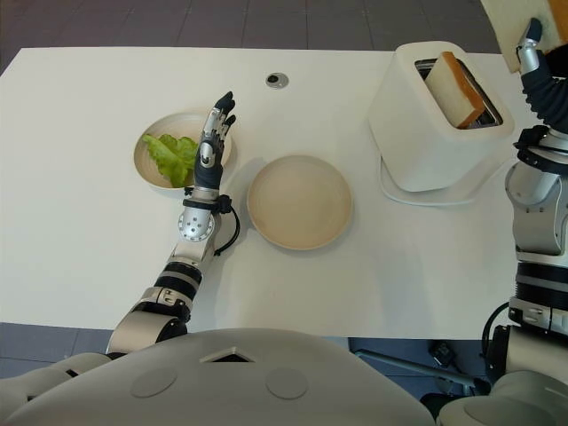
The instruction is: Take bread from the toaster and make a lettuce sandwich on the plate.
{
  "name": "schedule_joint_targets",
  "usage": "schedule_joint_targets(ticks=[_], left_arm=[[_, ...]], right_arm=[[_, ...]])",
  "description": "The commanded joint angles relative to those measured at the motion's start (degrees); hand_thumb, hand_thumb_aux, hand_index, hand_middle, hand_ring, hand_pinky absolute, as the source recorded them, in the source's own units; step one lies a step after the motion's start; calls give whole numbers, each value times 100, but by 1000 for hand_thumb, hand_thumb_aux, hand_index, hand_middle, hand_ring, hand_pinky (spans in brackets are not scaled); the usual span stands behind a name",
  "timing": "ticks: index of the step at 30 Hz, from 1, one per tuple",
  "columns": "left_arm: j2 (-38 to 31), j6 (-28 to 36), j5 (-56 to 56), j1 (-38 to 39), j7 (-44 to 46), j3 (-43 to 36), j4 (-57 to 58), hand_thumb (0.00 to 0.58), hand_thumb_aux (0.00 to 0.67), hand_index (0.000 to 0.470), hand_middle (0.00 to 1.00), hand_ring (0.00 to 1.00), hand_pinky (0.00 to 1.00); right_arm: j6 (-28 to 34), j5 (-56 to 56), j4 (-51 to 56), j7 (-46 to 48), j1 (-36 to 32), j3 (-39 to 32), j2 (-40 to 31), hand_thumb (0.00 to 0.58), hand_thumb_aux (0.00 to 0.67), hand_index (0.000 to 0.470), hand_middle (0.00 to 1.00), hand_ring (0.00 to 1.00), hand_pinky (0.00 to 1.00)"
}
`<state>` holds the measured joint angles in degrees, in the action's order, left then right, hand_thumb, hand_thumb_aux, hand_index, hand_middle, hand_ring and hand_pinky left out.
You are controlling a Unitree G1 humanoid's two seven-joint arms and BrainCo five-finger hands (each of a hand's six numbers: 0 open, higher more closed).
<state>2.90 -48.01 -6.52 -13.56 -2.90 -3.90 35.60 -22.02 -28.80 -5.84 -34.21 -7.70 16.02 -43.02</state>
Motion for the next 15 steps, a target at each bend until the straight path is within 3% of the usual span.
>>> schedule_joint_targets(ticks=[1,4,8,15], left_arm=[[-16,-18,0,-2,-49,52,42,0,0,0,0,0,0],[-6,-80,-4,-70,-142,107,54,0,0,0,0,0,0],[-28,-97,116,-214,-247,281,154,0,0,0,0,0,0],[14,-164,110,-349,-163,261,345,0,0,0,0,0,0]], right_arm=[[-100,2038,-848,2209,447,-1298,330,580,670,470,1000,1000,1000],[-61,2912,-443,3840,766,-2290,501,580,670,470,1000,1000,1000],[-58,3365,636,5344,621,-2895,740,580,670,470,1000,1000,1000],[-354,2455,1820,5892,189,-2934,722,580,670,470,1000,1000,1000]])
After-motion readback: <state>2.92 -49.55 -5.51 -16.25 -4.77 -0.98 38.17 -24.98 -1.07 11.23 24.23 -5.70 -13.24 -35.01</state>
